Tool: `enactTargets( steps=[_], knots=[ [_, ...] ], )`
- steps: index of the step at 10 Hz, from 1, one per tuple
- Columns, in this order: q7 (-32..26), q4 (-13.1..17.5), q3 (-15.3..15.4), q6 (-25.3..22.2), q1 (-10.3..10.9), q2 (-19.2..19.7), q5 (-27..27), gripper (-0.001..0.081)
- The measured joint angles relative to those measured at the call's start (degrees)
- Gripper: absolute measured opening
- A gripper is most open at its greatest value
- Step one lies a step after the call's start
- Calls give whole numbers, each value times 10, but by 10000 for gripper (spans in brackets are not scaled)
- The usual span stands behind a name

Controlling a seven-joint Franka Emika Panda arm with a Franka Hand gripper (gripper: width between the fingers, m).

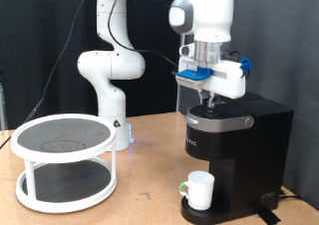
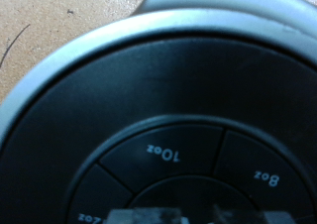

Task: Make a cup of coffee with the keurig machine

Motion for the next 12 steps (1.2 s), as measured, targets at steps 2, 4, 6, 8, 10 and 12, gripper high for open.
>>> enactTargets(
  steps=[2, 4, 6, 8, 10, 12],
  knots=[
    [0, -2, 4, 0, 0, 7, 0, 0],
    [0, -2, 7, 0, 0, 11, 0, 0],
    [0, -2, 7, -2, 0, 11, 0, 0],
    [-1, 6, 6, -18, -1, 16, 3, 0],
    [-12, 29, 6, -65, -3, 31, 6, 0],
    [-14, 49, 5, -92, -4, 46, 9, 0]
  ],
)
